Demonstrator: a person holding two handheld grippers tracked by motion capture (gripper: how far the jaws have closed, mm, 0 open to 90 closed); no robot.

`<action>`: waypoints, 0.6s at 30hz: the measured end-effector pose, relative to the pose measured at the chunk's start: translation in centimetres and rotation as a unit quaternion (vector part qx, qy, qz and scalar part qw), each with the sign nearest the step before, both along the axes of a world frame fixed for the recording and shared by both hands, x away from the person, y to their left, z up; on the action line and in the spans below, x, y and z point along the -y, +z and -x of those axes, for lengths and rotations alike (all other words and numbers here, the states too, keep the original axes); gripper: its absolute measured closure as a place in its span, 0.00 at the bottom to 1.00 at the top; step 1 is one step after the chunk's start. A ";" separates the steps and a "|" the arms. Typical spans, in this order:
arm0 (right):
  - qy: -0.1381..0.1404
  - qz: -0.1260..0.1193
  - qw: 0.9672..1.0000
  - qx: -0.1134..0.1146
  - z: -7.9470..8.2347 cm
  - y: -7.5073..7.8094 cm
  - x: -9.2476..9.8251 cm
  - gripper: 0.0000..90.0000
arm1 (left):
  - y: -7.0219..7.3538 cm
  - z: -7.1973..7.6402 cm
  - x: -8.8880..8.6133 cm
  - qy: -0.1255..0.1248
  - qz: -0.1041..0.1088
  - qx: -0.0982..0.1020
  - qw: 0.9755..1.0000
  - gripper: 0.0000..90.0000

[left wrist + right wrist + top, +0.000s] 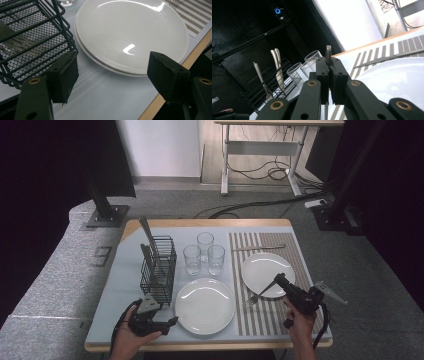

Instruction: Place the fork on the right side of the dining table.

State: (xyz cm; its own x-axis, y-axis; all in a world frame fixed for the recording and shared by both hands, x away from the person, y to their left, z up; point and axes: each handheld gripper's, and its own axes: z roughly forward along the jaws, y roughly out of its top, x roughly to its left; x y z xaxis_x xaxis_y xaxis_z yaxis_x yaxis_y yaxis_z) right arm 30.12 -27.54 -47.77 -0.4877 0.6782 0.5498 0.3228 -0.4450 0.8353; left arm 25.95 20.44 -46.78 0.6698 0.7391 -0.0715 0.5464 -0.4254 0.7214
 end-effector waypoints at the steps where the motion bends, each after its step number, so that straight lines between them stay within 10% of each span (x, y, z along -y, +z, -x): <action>1: -0.001 -0.001 1.000 -0.002 0.1 -0.2 0.1 0.96 | 0.0 0.0 0.0 0.000 0.000 0.000 1.000 0.28; 18: -0.002 0.008 1.000 -0.014 -0.1 -0.8 -0.2 0.95 | -0.2 -0.1 0.0 0.000 -0.003 -0.003 1.000 0.28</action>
